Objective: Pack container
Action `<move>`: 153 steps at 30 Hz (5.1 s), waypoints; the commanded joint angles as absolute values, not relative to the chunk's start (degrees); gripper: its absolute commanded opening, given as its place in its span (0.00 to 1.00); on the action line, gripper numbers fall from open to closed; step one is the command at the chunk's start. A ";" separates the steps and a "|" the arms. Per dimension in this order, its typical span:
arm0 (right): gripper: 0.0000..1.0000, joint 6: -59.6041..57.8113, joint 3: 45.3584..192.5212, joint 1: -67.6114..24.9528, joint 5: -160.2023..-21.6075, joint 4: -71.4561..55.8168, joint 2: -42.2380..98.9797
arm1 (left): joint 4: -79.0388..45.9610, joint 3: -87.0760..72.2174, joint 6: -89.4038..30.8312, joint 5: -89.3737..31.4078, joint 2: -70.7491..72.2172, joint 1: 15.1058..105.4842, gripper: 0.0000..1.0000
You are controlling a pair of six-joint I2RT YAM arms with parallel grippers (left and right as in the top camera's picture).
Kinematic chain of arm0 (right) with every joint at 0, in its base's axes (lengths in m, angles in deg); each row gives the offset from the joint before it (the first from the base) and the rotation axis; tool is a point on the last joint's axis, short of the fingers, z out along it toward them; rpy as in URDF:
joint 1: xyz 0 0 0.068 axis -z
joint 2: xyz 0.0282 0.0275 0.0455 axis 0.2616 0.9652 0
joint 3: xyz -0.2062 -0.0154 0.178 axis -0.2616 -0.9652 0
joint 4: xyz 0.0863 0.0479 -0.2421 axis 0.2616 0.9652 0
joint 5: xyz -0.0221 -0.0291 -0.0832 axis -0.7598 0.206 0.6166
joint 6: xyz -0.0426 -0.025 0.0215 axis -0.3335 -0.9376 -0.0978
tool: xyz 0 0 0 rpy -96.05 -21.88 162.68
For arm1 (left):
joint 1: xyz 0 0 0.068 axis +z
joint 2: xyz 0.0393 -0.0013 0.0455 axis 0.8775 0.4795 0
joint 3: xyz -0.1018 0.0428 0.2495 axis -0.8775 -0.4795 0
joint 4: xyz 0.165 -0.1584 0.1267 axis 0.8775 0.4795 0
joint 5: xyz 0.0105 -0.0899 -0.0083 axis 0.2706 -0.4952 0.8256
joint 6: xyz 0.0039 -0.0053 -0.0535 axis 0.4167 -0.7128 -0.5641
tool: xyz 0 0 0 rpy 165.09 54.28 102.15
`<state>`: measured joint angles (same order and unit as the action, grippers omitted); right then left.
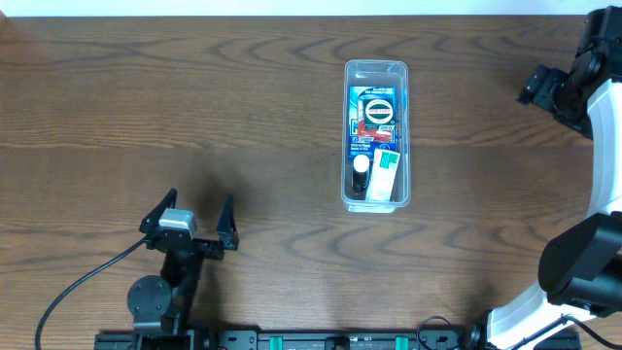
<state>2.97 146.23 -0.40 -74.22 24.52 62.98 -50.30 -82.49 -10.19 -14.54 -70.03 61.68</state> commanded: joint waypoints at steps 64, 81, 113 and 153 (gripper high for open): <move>0.99 2.78 146.08 -4.58 -73.65 24.56 46.17 | -47.83 -87.08 -10.85 -12.68 -70.68 62.03 0.98; 0.99 2.78 144.11 -14.17 -73.67 24.56 17.63 | -47.83 -87.08 -10.85 -12.68 -70.68 62.03 0.98; 0.99 -3.06 72.31 -16.33 -87.64 -21.56 -28.64 | -47.81 -87.08 -10.85 -12.70 -70.68 62.03 0.98; 0.99 -15.89 45.36 -16.58 -85.87 -36.53 -42.11 | -47.83 -87.08 -10.85 -12.68 -70.68 62.03 0.98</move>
